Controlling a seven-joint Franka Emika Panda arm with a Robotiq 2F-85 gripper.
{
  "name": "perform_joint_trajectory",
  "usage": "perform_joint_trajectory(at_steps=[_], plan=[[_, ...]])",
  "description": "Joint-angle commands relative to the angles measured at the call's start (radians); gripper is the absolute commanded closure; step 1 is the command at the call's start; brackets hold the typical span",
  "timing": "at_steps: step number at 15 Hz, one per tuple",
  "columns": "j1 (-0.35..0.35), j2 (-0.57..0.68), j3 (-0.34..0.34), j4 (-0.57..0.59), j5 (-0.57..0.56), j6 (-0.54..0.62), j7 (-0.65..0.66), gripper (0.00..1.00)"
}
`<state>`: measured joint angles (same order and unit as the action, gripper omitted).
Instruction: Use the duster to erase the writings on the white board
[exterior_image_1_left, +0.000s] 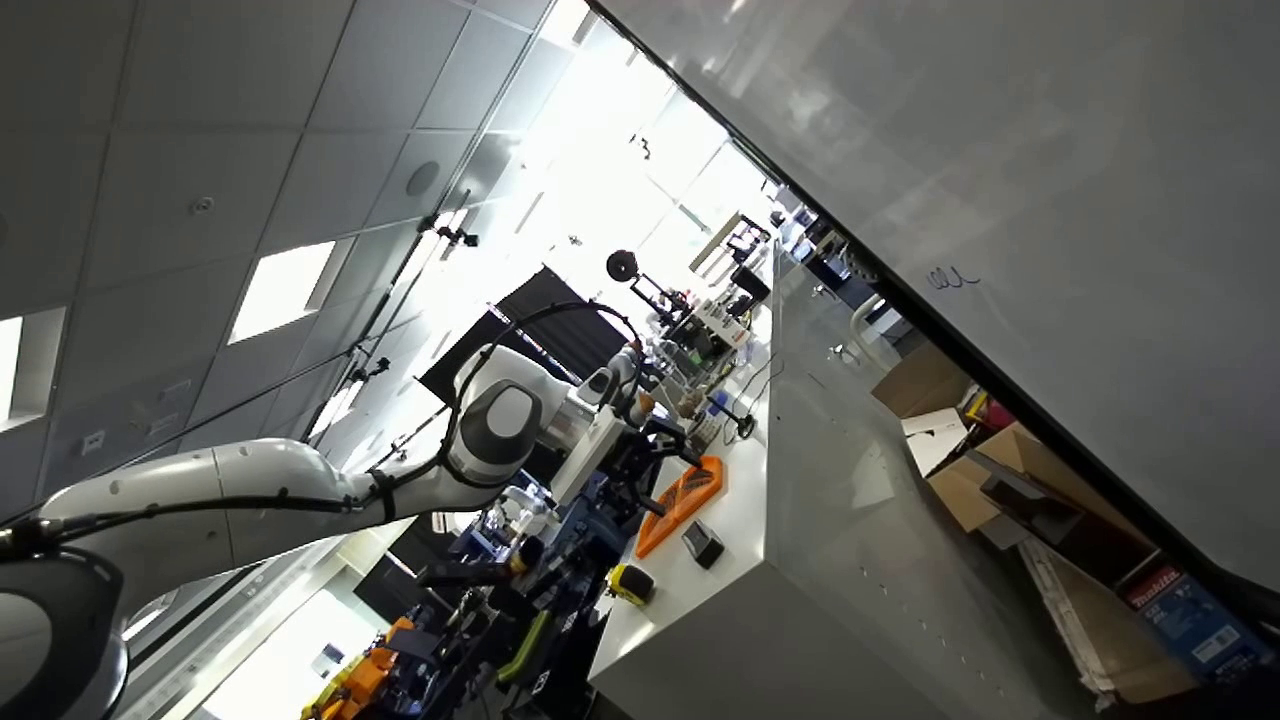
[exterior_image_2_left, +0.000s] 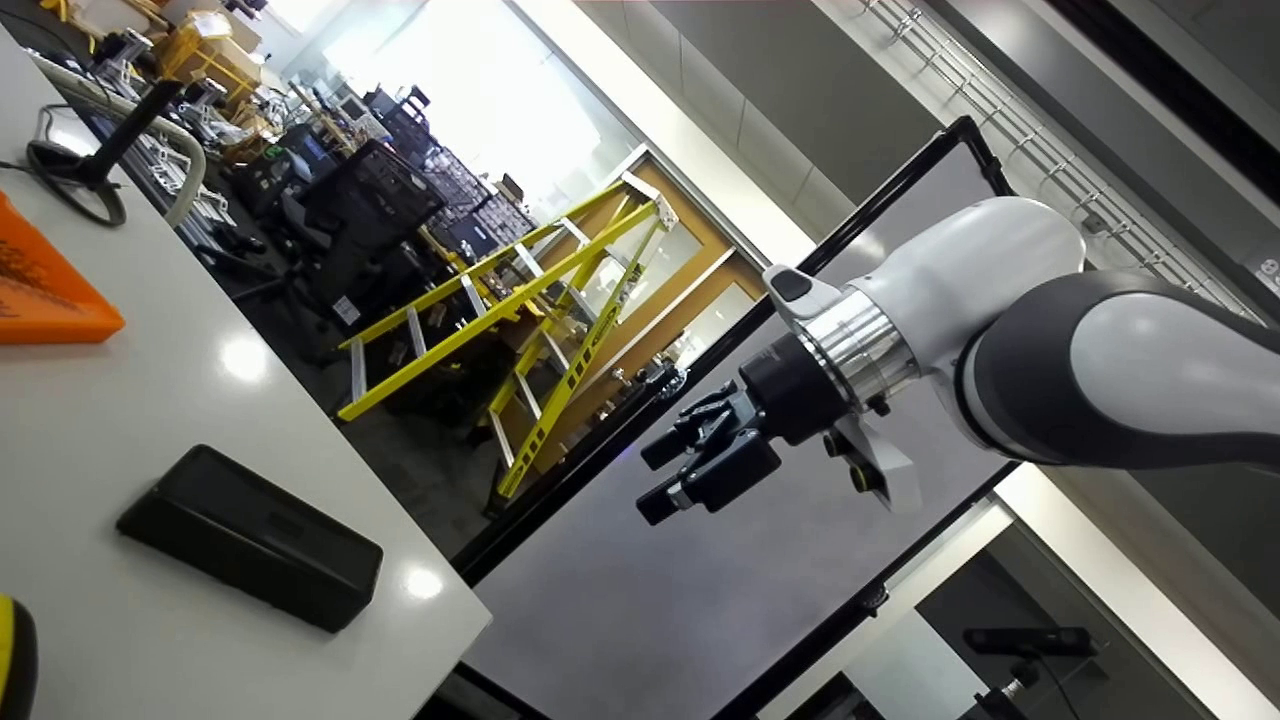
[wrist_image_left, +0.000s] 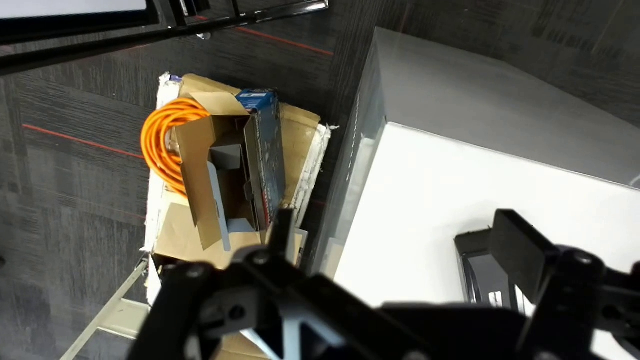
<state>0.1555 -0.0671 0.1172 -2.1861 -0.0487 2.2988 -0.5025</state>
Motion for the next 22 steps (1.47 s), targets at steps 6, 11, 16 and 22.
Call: perform_joint_trajectory(at_steps=[6, 11, 16, 22], plan=[[0.048, 0.168, 0.081, 0.106, 0.003, 0.113, 0.014, 0.00], [0.037, 0.284, 0.113, 0.214, 0.056, 0.080, -0.046, 0.00], [0.046, 0.390, 0.140, 0.310, 0.031, 0.076, -0.040, 0.00], [0.098, 0.475, 0.154, 0.369, -0.085, 0.051, -0.002, 0.00]])
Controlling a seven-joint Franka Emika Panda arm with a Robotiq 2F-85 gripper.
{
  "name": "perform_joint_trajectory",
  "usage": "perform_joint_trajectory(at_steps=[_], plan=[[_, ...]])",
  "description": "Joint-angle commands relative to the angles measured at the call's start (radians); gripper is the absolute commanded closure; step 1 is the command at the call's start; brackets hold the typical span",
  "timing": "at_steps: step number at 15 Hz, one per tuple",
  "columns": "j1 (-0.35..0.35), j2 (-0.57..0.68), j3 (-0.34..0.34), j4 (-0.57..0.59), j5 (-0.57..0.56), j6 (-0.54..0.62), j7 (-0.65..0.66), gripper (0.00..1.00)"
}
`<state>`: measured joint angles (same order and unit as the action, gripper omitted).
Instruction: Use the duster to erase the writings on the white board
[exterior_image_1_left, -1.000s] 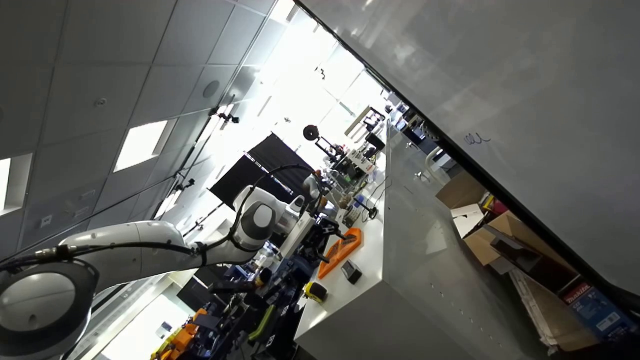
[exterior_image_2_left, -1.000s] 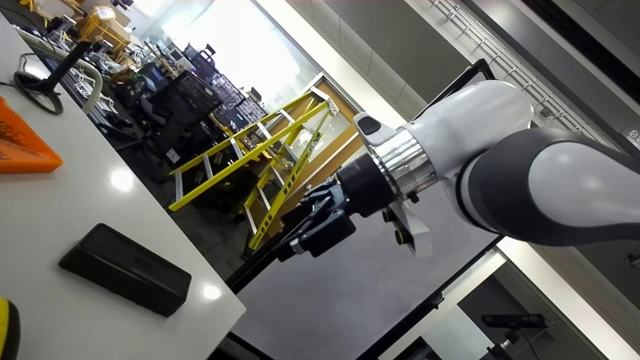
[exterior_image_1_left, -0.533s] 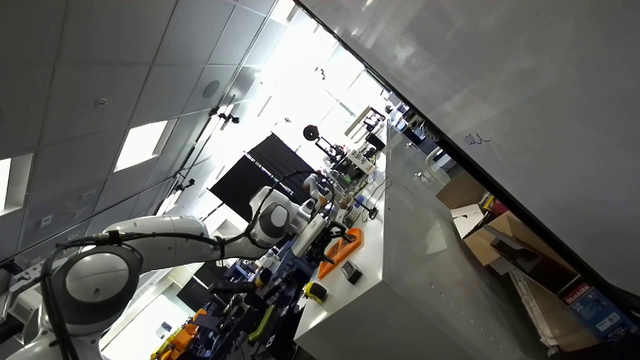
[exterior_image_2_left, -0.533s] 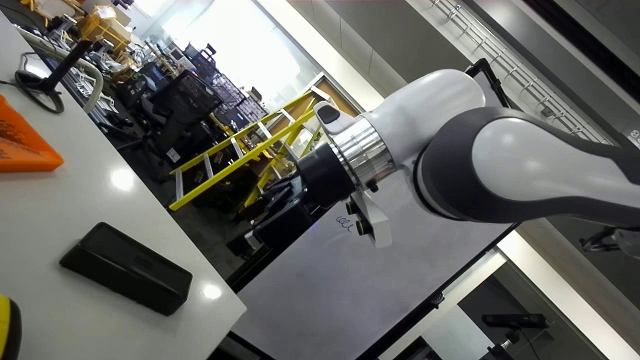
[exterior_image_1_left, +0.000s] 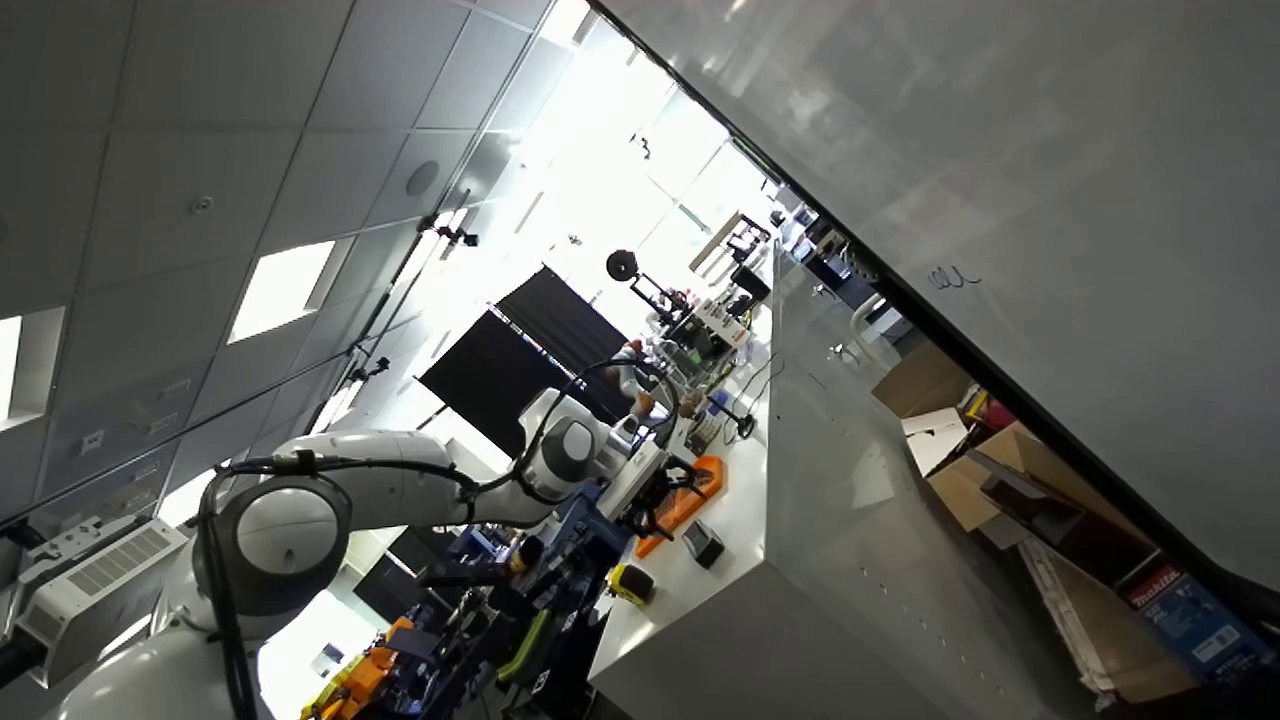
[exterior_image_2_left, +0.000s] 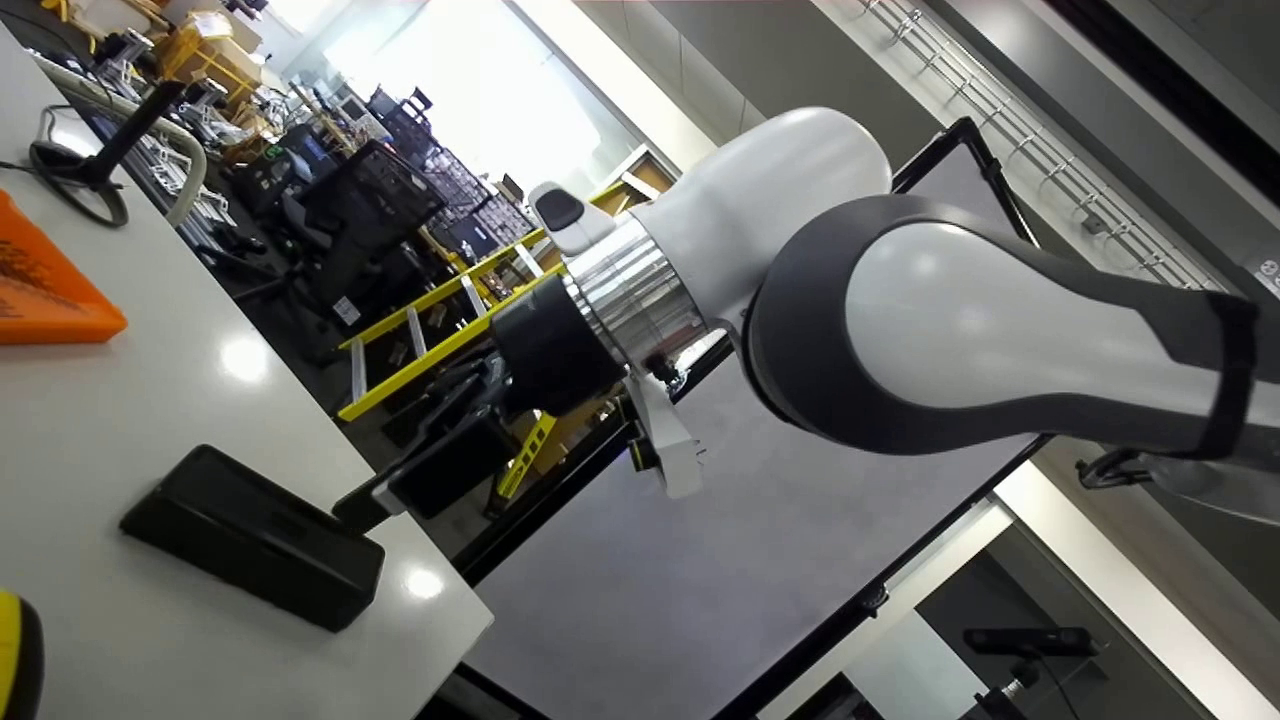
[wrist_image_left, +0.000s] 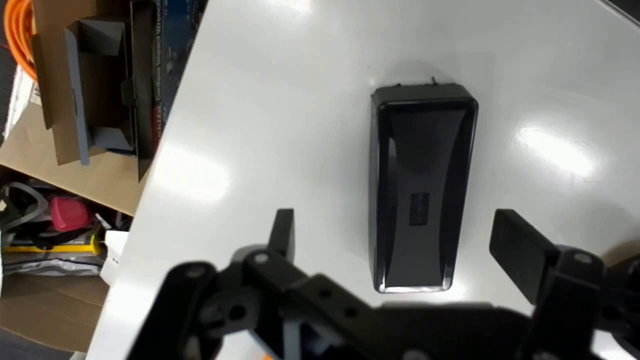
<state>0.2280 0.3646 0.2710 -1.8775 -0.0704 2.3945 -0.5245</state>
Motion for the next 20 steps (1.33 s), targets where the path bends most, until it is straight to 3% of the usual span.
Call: perform_joint_trajectory(at_steps=[1, 11, 12, 13, 18, 20], plan=[[0.031, 0.057, 0.003, 0.071, -0.074, -0.049, 0.020, 0.00], [0.052, 0.157, 0.001, 0.163, -0.127, -0.096, 0.014, 0.00], [0.054, 0.165, 0.001, 0.171, -0.129, -0.105, 0.014, 0.25], [0.056, 0.170, 0.001, 0.179, -0.130, -0.117, 0.013, 0.26], [0.074, 0.178, -0.009, 0.202, -0.153, -0.149, 0.032, 0.66], [0.086, 0.154, -0.018, 0.188, -0.178, -0.143, 0.056, 0.70]])
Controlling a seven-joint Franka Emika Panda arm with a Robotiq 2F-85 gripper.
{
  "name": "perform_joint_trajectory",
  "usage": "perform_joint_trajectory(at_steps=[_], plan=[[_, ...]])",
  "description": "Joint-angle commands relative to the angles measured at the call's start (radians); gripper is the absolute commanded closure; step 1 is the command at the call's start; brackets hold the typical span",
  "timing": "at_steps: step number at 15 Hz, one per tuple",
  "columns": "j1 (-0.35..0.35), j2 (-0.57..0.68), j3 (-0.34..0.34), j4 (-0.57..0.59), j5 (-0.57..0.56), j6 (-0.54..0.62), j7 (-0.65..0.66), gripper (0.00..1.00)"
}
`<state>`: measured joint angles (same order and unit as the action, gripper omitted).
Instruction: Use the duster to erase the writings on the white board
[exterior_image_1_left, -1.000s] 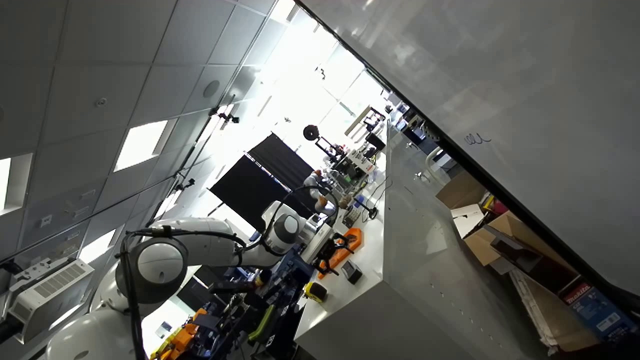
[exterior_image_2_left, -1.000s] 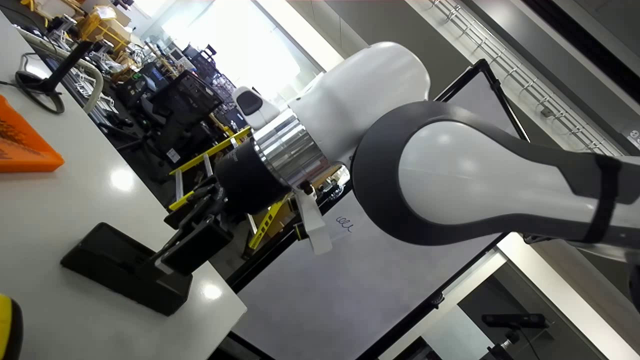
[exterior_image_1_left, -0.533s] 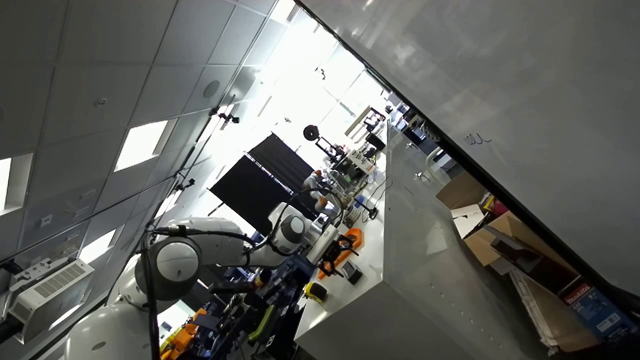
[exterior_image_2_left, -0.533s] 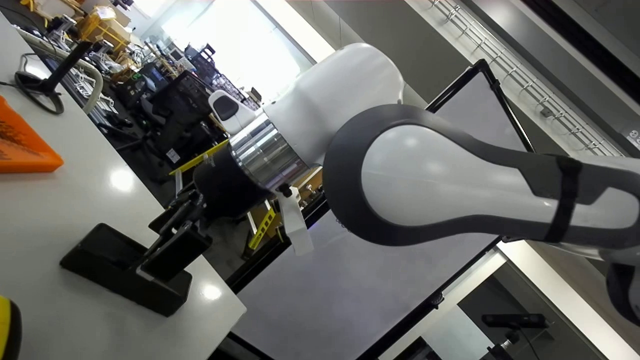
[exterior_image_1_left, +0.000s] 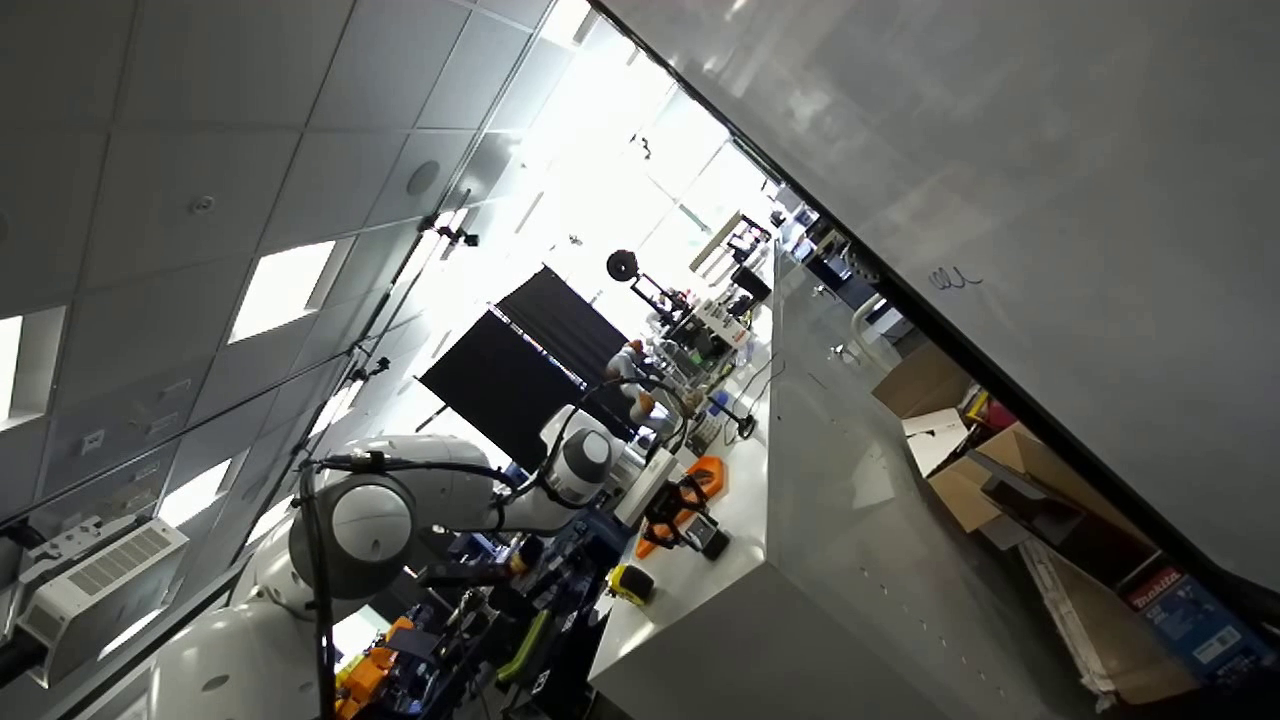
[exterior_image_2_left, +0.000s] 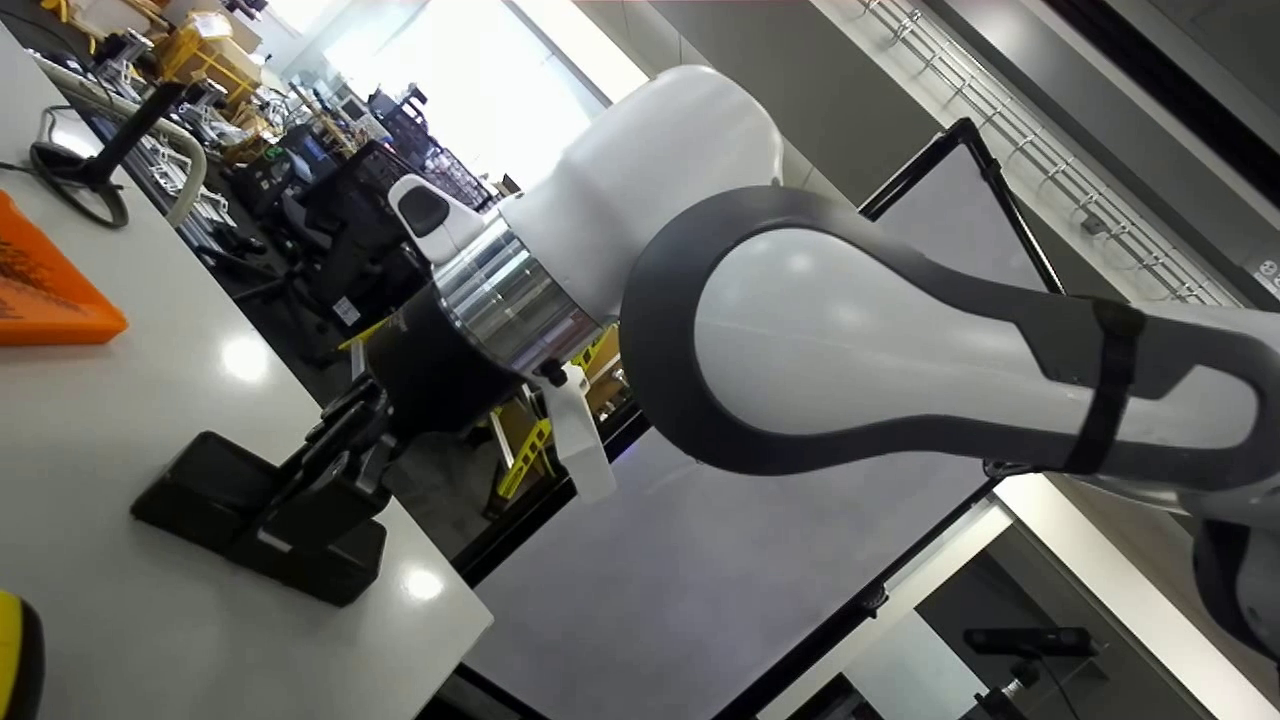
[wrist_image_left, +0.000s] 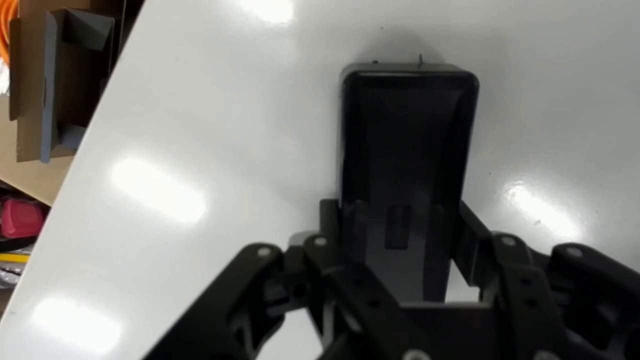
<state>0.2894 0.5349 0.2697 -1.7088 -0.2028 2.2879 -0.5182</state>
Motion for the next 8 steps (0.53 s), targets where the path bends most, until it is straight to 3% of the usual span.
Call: perform_joint_trajectory(at_steps=[1, 5, 8], plan=[[0.032, -0.039, -0.023, 0.002, -0.064, -0.028, 0.078, 0.70], [0.060, -0.161, -0.069, -0.086, -0.177, -0.002, 0.250, 0.70], [0.050, -0.264, -0.081, -0.157, -0.237, -0.016, 0.306, 0.70]])
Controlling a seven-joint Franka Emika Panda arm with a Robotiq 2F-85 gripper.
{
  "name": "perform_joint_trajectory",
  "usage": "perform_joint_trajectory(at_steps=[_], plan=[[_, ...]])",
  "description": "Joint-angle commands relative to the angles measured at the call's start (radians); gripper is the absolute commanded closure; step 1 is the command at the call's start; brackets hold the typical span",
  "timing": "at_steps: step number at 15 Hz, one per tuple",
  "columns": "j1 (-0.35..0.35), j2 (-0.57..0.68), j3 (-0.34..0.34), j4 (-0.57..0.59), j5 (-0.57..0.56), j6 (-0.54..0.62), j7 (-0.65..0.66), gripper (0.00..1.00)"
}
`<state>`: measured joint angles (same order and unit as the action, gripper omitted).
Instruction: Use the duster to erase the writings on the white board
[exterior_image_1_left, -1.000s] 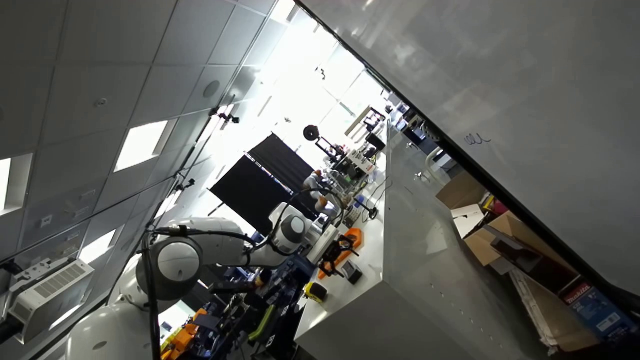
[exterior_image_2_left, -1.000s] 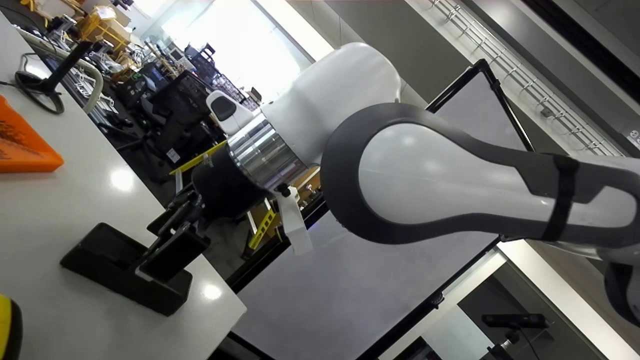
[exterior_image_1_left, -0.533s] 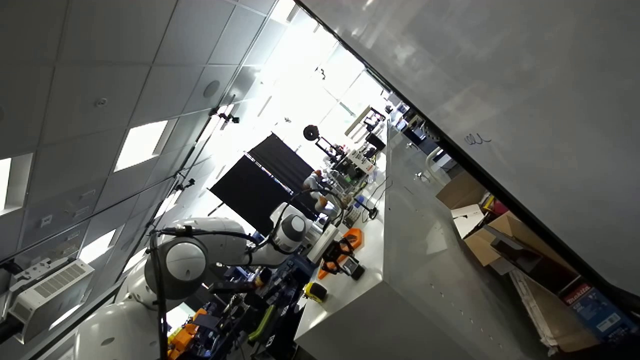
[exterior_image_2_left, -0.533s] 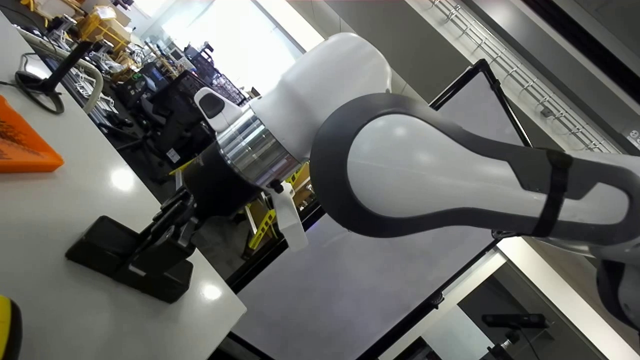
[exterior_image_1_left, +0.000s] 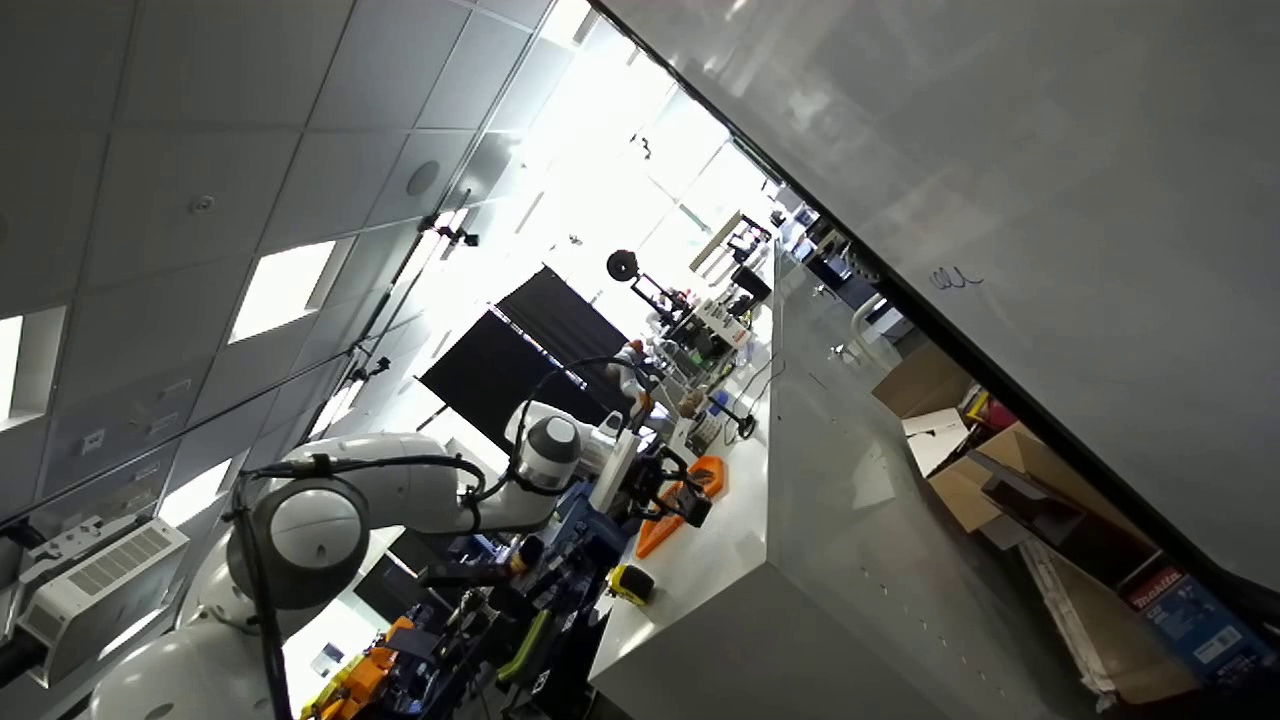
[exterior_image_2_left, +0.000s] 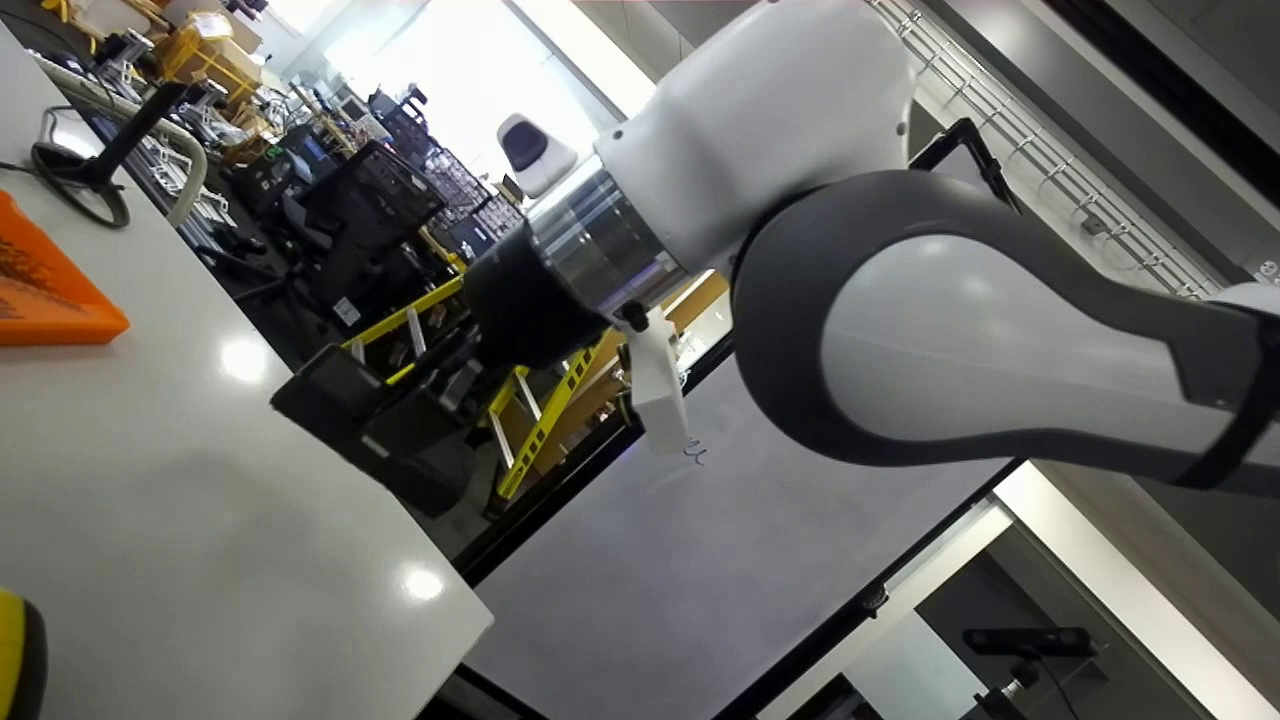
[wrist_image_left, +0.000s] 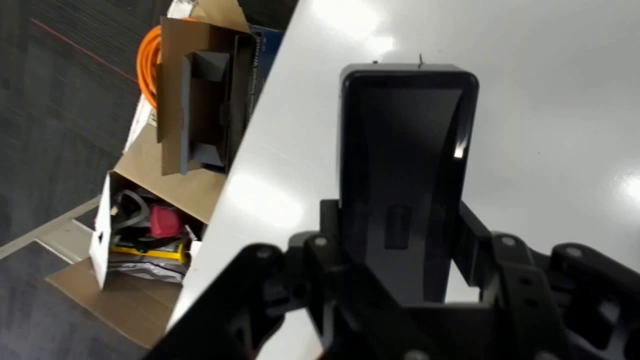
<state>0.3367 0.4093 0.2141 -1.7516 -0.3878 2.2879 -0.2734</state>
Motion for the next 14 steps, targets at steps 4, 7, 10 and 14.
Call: perform_joint_trajectory(at_steps=[4, 7, 10, 14], plan=[[-0.038, -0.300, -0.030, -0.248, -0.086, -0.055, 0.028, 0.70], [-0.075, -0.421, -0.032, -0.351, -0.106, -0.112, 0.000, 0.70], [-0.111, -0.533, -0.040, -0.443, -0.193, -0.205, 0.036, 0.70], [-0.170, -0.666, -0.053, -0.531, -0.319, -0.329, 0.098, 0.70]])
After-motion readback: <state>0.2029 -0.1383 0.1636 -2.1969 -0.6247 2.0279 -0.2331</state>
